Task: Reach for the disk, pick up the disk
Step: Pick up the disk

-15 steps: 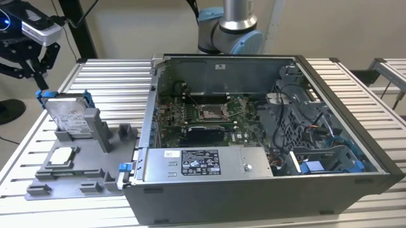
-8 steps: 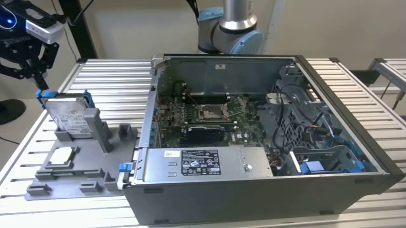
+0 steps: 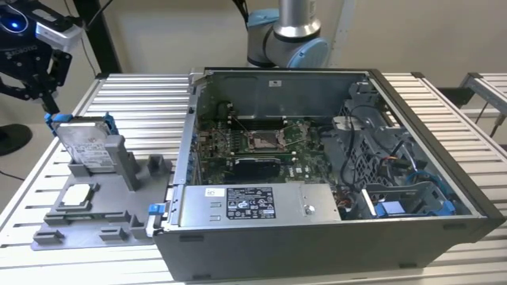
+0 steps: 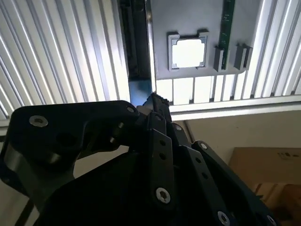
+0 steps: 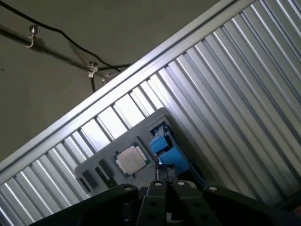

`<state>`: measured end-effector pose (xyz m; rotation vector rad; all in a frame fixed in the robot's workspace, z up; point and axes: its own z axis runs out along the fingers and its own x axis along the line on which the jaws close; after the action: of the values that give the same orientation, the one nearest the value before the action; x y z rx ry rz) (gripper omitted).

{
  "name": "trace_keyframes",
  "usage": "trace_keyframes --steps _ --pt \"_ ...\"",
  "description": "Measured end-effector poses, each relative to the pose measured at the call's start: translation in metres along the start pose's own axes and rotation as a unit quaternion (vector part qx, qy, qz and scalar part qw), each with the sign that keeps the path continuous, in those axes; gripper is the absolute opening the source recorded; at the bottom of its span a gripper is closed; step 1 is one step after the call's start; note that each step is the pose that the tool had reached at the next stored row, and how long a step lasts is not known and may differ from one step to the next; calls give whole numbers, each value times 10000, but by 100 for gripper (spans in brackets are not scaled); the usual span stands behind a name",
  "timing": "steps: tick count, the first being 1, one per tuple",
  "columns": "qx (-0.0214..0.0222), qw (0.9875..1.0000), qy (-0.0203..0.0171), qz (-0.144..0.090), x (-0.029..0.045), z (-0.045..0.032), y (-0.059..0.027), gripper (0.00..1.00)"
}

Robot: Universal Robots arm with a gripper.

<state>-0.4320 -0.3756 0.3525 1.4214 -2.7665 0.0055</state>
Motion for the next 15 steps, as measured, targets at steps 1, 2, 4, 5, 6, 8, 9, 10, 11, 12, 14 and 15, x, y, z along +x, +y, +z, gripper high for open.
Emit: trace_keyframes --steps 1,2,4,5,6,8,9,10,11,12,14,15 --pt "9 10000 11 -67 0 0 0 0" --pt "16 9999 18 -145 0 0 0 0" --pt "21 9996 20 -293 0 0 0 0" --pt "24 9993 21 -369 0 0 0 0" --pt "26 9990 22 -452 0 0 0 0" --pt "34 9980 26 -635 0 0 0 0" --pt "40 9975 33 -711 0 0 0 0" --pt "49 9969 42 -784 -1 0 1 0" --pt "58 9962 50 -865 0 0 0 0" --pt "66 9954 54 -956 0 0 0 0" --pt "76 9935 55 -1132 0 0 -1 0" --pt "80 9924 55 -1224 0 0 0 0"
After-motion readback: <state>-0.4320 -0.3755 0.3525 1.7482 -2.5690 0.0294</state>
